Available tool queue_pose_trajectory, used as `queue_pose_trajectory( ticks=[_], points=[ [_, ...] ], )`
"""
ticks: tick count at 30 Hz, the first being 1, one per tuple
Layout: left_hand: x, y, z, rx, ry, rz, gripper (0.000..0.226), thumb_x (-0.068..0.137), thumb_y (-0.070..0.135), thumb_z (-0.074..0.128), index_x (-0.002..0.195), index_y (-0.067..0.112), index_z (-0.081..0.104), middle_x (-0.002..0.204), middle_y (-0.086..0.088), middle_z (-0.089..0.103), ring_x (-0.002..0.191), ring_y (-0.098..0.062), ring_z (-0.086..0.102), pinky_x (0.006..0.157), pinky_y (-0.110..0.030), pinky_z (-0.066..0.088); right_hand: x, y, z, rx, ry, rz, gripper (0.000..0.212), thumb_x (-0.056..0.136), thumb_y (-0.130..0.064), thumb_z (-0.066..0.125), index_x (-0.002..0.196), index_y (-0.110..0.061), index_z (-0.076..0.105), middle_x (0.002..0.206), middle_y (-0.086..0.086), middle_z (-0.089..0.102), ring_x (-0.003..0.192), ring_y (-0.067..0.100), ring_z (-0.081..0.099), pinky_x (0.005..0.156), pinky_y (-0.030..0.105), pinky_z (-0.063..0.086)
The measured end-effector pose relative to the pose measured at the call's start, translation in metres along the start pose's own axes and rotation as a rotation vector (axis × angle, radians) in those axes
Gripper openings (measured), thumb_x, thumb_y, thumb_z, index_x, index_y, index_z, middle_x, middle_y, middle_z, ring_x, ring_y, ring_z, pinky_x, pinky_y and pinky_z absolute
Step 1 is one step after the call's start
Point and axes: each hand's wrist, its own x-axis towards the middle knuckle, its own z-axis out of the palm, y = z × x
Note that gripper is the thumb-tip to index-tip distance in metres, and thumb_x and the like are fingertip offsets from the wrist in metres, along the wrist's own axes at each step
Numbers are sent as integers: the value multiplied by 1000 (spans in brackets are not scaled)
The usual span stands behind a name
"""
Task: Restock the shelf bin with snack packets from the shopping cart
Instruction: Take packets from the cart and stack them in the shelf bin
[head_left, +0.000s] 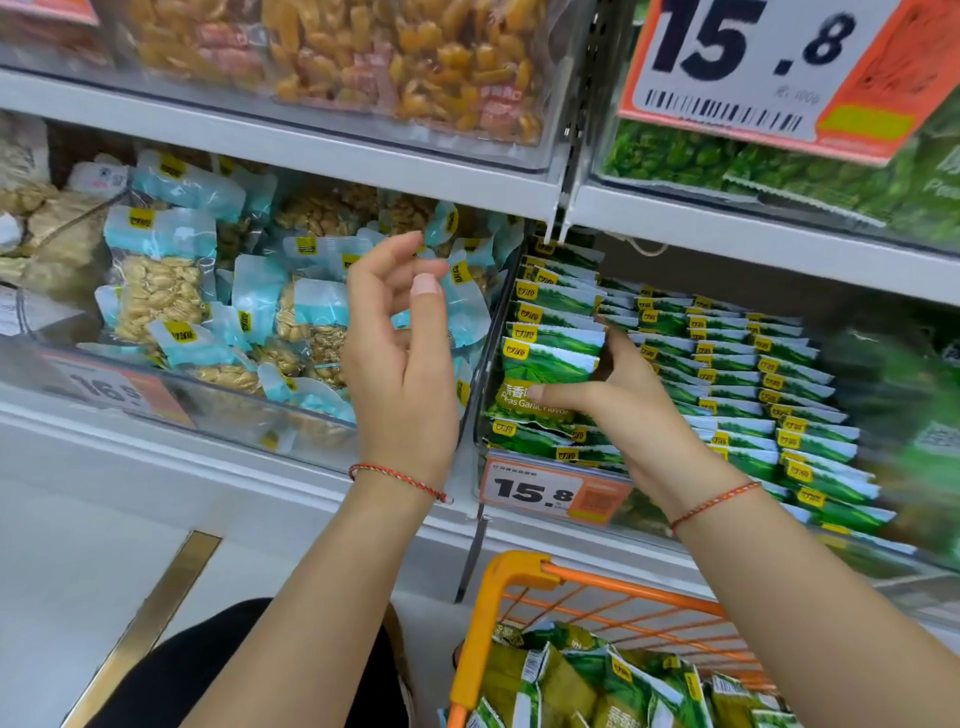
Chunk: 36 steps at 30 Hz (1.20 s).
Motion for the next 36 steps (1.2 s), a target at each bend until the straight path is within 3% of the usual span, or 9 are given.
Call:
queue_pose_trajectory(
  ticks=[4,8,12,16,18,22,26,31,36],
  points=[
    [-1,0,-1,30,-24,16,21,96,17,41,111,29,48,102,8,59,89,-9,55,61,-25,45,-5,8,1,-158,75,-64,91,70,-32,82,144,-16,34,141,-4,46,130,19,43,105,35,38],
    [-2,0,-3,64,-34,40,21,97,17,41,114,25,47,103,8,59,84,-10,54,58,-22,42,-17,7,5,-357,233,-217,109,72,-34,80,152,-28,6,151,1,32,123,13,45,99,37,45],
    [-3,0,-4,74,-39,45,21,97,17,41,116,23,47,103,8,58,82,-9,55,58,-23,42,-29,10,7,-625,223,-479,71,84,-30,70,144,-37,32,150,2,30,94,3,43,87,33,50],
    [-4,1,-4,88,-45,53,21,97,17,41,115,26,47,104,10,58,83,-10,56,59,-22,44,-26,8,8,-787,155,-410,54,92,-37,57,142,-35,38,158,3,14,70,8,53,88,31,46],
    [-5,1,-3,89,-59,43,21,96,18,41,114,29,47,105,10,59,83,-12,57,60,-22,44,-23,6,8,-864,131,-371,54,94,-41,52,145,-36,33,160,4,6,94,17,62,87,32,49],
    [-8,-2,-1,119,-94,50,23,96,18,43,114,32,46,106,10,58,82,-10,57,62,-21,44,-24,7,6,-1025,112,-391,57,96,-50,39,148,-41,19,160,4,-1,134,26,36,79,35,52],
    [-13,0,-2,173,-123,127,28,96,9,45,122,20,44,107,5,57,78,-2,53,60,-14,41,-32,10,1,-1006,137,-443,62,97,-49,38,149,-44,5,160,3,-6,140,28,23,82,34,51],
    [-16,-1,-3,183,-122,143,40,96,6,46,132,20,34,110,2,55,76,-2,53,57,-15,39,-40,12,-4,-996,195,-553,63,97,-40,47,151,-35,14,160,11,1,140,34,27,102,40,40],
    [-21,5,-4,194,-155,165,39,96,6,46,130,21,37,108,10,53,77,-3,52,56,-16,39,-54,11,-18,-824,265,-618,59,95,-30,52,148,-29,27,158,7,13,137,28,34,98,43,44]
  ],
)
